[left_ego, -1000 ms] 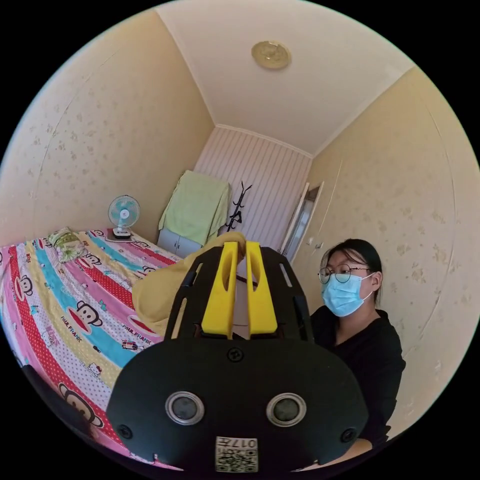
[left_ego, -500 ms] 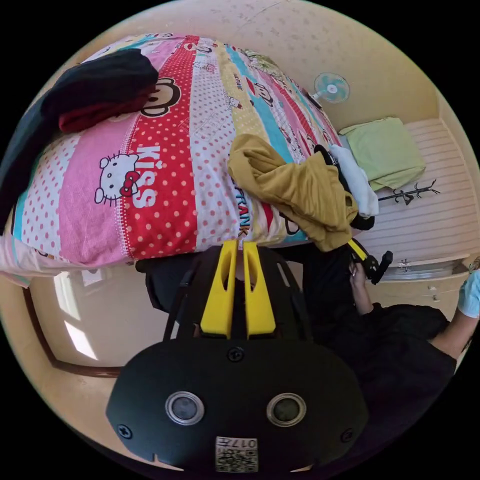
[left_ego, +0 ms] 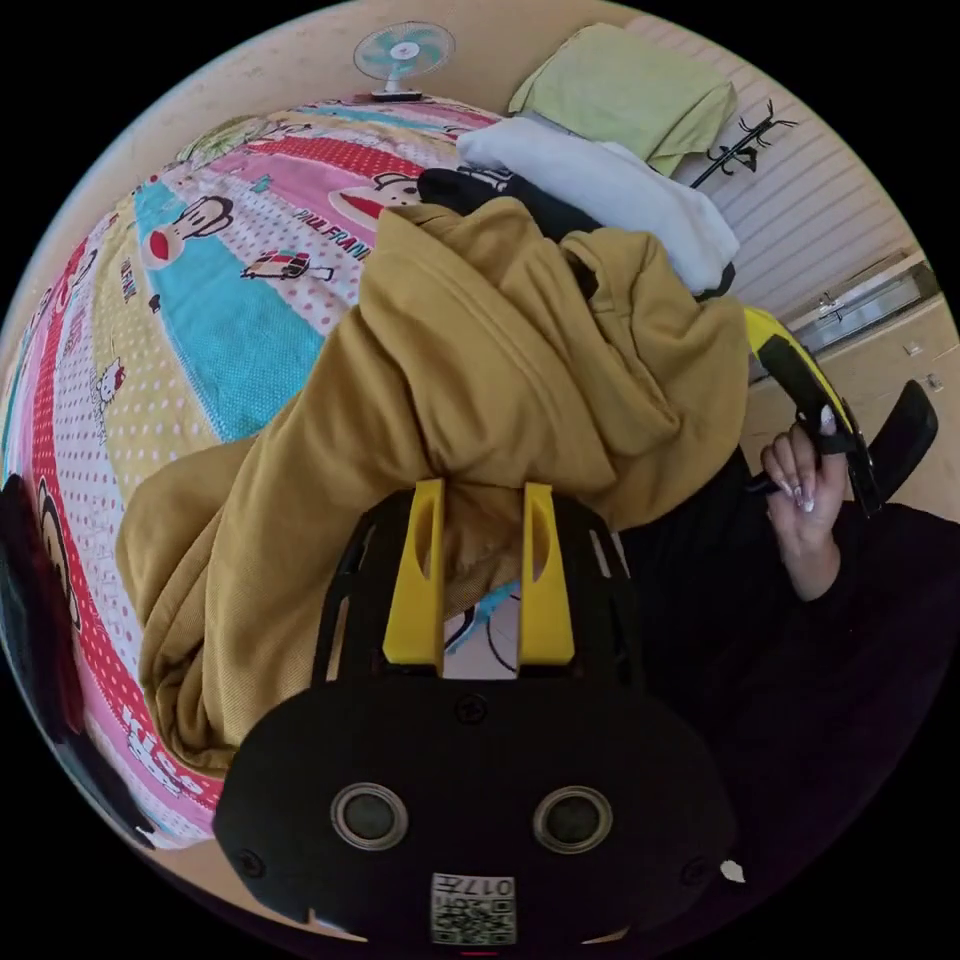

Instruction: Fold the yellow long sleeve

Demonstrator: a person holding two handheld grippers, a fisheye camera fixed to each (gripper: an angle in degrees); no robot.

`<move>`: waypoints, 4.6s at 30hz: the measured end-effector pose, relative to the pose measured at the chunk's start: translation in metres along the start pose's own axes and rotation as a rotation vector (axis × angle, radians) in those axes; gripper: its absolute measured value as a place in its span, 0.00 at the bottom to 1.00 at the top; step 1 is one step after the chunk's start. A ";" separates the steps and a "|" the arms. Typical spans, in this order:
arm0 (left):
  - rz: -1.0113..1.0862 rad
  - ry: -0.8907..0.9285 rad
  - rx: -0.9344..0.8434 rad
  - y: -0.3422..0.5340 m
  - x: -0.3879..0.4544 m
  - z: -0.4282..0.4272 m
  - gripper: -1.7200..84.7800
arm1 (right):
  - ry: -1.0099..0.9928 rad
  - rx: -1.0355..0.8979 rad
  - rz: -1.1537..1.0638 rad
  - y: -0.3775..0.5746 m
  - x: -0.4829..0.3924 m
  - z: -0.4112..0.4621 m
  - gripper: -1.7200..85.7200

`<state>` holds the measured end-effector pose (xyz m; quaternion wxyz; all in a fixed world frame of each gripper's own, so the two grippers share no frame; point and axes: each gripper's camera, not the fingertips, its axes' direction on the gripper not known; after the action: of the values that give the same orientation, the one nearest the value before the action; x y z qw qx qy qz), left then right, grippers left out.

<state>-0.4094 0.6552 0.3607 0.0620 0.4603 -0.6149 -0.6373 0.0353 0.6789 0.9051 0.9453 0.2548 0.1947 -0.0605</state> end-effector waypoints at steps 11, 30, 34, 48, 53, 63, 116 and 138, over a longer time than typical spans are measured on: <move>0.448 0.646 0.636 0.194 -0.026 -0.205 0.04 | 0.094 0.181 0.073 0.002 0.050 -0.025 0.05; -0.305 0.088 0.578 0.210 -0.073 -0.205 0.11 | -0.038 -0.484 -0.401 -0.107 -0.105 0.269 0.10; -0.089 0.081 0.347 0.066 -0.048 -0.158 0.15 | -0.151 -0.481 -0.234 -0.131 -0.089 0.280 0.10; -0.242 0.011 0.563 -0.009 -0.094 -0.144 0.03 | -0.308 -0.393 -0.111 -0.176 -0.100 0.290 0.13; -0.819 -0.211 0.758 0.116 -0.161 -0.209 0.06 | -0.115 -0.390 -0.184 -0.167 -0.142 0.314 0.11; -0.273 0.123 0.297 -0.010 -0.094 -0.145 0.10 | -0.107 -0.380 -0.108 -0.172 -0.173 0.340 0.09; 0.218 -0.420 0.946 0.231 0.352 -0.413 0.05 | -2.126 -0.228 -0.180 -0.014 -0.022 0.516 0.10; -0.007 -0.344 1.778 0.399 0.353 -0.452 0.08 | -0.628 1.066 -0.165 -0.079 0.063 -0.129 0.05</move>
<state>-0.5051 0.0048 0.5977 -0.4110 0.2388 -0.8797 0.0125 0.0325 0.6754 0.7411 0.6926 0.6456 -0.1304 -0.2942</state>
